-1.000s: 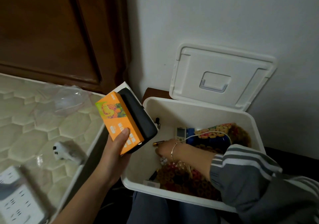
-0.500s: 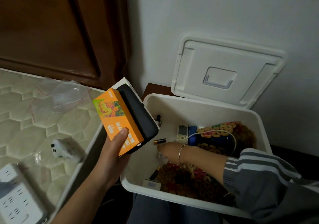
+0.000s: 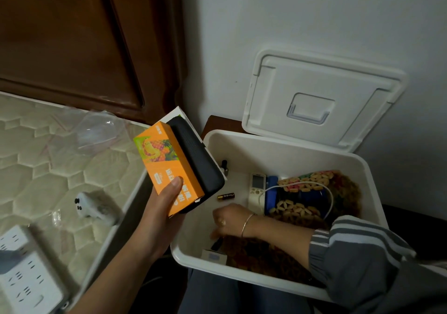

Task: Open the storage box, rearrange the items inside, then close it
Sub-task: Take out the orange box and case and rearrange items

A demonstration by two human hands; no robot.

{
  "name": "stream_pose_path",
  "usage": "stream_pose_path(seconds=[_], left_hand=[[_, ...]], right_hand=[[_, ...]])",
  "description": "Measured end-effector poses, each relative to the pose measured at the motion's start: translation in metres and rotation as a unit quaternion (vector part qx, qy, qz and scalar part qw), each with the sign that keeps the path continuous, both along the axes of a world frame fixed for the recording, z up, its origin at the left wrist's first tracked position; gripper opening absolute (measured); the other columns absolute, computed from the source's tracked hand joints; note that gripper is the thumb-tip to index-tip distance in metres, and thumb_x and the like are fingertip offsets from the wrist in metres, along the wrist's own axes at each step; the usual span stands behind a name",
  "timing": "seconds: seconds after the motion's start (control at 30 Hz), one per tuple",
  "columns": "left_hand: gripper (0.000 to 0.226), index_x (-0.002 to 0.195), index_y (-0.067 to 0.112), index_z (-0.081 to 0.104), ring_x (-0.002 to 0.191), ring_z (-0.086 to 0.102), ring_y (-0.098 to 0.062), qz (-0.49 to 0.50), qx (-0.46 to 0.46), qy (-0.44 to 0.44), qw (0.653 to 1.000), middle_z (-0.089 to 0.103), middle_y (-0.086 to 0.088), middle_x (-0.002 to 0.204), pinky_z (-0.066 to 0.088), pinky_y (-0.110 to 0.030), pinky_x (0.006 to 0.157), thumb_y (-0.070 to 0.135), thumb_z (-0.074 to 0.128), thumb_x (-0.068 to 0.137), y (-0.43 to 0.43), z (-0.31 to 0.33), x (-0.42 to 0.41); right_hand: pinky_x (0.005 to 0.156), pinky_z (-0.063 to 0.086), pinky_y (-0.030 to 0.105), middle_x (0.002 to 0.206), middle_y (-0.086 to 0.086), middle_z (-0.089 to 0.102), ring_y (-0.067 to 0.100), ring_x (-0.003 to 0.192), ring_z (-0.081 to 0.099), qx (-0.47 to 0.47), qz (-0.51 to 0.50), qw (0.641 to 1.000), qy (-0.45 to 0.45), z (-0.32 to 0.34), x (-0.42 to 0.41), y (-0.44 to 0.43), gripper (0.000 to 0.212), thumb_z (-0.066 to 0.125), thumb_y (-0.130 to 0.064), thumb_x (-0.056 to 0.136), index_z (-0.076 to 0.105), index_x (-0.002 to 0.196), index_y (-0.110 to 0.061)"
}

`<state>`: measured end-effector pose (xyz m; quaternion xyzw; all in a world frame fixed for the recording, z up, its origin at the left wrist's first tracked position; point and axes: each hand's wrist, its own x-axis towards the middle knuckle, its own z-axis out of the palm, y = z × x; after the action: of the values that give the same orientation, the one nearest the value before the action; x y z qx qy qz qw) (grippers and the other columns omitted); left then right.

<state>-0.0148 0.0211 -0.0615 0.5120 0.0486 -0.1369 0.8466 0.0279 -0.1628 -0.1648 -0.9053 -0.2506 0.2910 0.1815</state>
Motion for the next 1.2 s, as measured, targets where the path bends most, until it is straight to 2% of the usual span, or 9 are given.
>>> stream_pose_path(seconds=[0.13,0.3,0.43,0.53,0.67,0.87,1.03,1.1,1.2], left_hand=[[0.07,0.137,0.019,0.049,0.115,0.063,-0.029,0.007,-0.013,0.009,1.0,0.065,-0.014,0.126,0.057,-0.03,0.083,0.044,0.069,0.075,0.0,0.0,0.0],[0.057,0.127,0.024,0.058,0.105,0.068,-0.021,0.019,-0.015,0.003,1.0,0.07,-0.008,0.117,0.056,-0.024,0.078,0.042,0.069,0.075,-0.001,0.001,0.0],[0.063,0.133,0.019,0.054,0.107,0.067,-0.024,0.013,-0.023,0.006,1.0,0.068,-0.011,0.119,0.056,-0.026,0.079,0.043,0.069,0.076,-0.001,0.0,0.0],[0.066,0.136,0.018,0.05,0.112,0.065,-0.027,0.009,-0.021,0.005,1.0,0.066,-0.012,0.123,0.056,-0.027,0.081,0.043,0.068,0.077,0.0,0.0,0.0],[0.062,0.132,0.02,0.054,0.109,0.067,-0.025,0.011,-0.026,0.008,1.0,0.068,-0.011,0.12,0.057,-0.027,0.079,0.043,0.069,0.076,0.0,-0.003,0.001],[0.052,0.127,0.026,0.062,0.112,0.066,-0.025,0.006,-0.022,0.0,1.0,0.067,-0.01,0.123,0.056,-0.027,0.081,0.043,0.07,0.078,0.001,-0.004,0.001],[0.071,0.127,0.027,0.06,0.11,0.067,-0.025,0.009,-0.001,0.0,1.0,0.067,-0.012,0.123,0.057,-0.026,0.079,0.053,0.082,0.064,0.003,-0.006,0.002],[0.068,0.125,0.031,0.061,0.108,0.067,-0.023,0.007,0.007,-0.008,1.0,0.068,-0.009,0.121,0.057,-0.024,0.077,0.054,0.082,0.065,0.004,-0.007,0.002],[0.074,0.135,0.027,0.052,0.114,0.064,-0.03,-0.006,0.008,-0.009,1.0,0.064,-0.012,0.128,0.058,-0.033,0.079,0.052,0.078,0.071,0.004,-0.01,0.002]], right_hand=[[0.058,0.04,0.032,0.096,0.013,0.056,0.03,0.077,0.056,-0.046,0.163,0.982,-0.087,-0.014,-0.009,0.0,0.029,0.063,-0.034,0.084,0.059,0.098,-0.009],[0.057,0.033,0.035,0.106,0.023,0.052,0.038,0.079,0.056,-0.049,0.229,0.962,-0.142,-0.02,-0.01,0.014,0.023,0.054,-0.008,0.089,0.055,0.108,0.004],[0.062,0.04,0.036,0.094,0.023,0.061,0.036,0.081,0.06,0.027,0.012,0.998,-0.049,-0.014,-0.001,0.016,0.024,0.047,-0.02,0.093,0.046,0.111,-0.003],[0.059,0.039,0.029,0.09,0.016,0.064,0.03,0.078,0.061,-0.001,-0.168,0.982,-0.092,-0.013,0.019,0.004,0.033,0.048,-0.024,0.089,0.046,0.117,-0.007],[0.063,0.039,0.03,0.103,0.011,0.066,0.028,0.088,0.064,-0.146,-0.169,0.967,-0.122,-0.017,0.045,-0.003,0.053,0.05,-0.034,0.093,0.034,0.139,-0.014],[0.072,0.044,0.032,0.11,0.012,0.065,0.029,0.098,0.063,-0.256,-0.017,0.956,-0.145,-0.012,0.041,0.005,0.025,0.045,-0.012,0.096,0.052,0.119,-0.005],[0.06,0.035,0.026,0.091,0.01,0.065,0.028,0.084,0.062,-0.103,-0.067,0.978,-0.169,0.043,0.016,-0.013,0.028,0.046,-0.031,0.091,0.061,0.094,-0.007],[0.055,0.038,0.027,0.075,0.004,0.06,0.021,0.071,0.057,-0.049,-0.097,0.987,-0.121,0.065,-0.003,-0.034,0.031,0.05,-0.039,0.086,0.061,0.079,-0.011],[0.061,0.046,0.03,0.079,0.007,0.062,0.02,0.072,0.058,-0.044,-0.135,0.99,-0.017,0.083,-0.034,-0.084,0.037,0.054,-0.045,0.084,0.066,0.083,-0.009]])
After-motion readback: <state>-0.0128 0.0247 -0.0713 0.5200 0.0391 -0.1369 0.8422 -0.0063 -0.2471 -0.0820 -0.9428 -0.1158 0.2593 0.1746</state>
